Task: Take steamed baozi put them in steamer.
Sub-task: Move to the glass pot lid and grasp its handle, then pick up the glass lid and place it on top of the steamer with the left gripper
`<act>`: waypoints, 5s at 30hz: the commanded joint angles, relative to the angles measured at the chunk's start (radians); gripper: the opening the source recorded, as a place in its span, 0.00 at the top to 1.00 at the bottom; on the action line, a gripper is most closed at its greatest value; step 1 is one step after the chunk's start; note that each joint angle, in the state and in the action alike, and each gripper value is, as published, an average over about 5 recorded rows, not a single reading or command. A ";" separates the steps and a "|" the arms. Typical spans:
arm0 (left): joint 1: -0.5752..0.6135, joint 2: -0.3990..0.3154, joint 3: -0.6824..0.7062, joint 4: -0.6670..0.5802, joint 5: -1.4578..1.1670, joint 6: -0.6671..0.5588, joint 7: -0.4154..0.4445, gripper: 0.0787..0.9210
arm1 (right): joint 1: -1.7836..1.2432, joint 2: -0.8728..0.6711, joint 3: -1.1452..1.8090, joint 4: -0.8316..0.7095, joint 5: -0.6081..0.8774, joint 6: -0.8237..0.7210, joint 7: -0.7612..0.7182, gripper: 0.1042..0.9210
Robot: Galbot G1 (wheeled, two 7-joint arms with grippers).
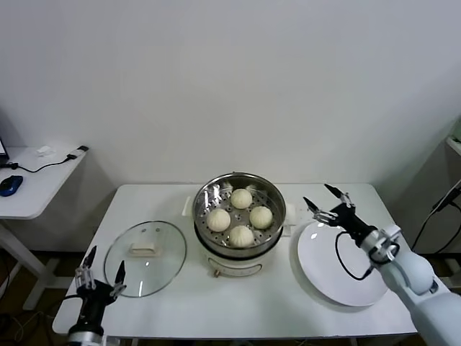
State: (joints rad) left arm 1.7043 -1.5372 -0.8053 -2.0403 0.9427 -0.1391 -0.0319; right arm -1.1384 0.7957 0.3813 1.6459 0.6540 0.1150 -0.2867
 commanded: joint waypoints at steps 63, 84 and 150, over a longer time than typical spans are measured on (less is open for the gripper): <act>-0.459 0.061 0.102 0.623 0.650 0.017 -0.229 0.57 | -0.156 0.334 0.281 -0.097 -0.276 0.050 0.021 0.12; -0.199 0.183 0.151 0.053 0.424 0.182 -0.121 0.92 | -0.127 0.327 0.285 -0.127 -0.282 0.059 0.015 0.12; -0.827 -0.075 1.002 0.423 0.737 0.907 0.303 0.92 | -0.038 0.284 0.275 -0.259 -0.363 0.064 0.047 0.12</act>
State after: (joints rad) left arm 0.8970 -1.5860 0.2118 -1.6904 1.6655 0.7365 0.2715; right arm -1.1769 1.0797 0.6525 1.3906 0.2930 0.1777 -0.2381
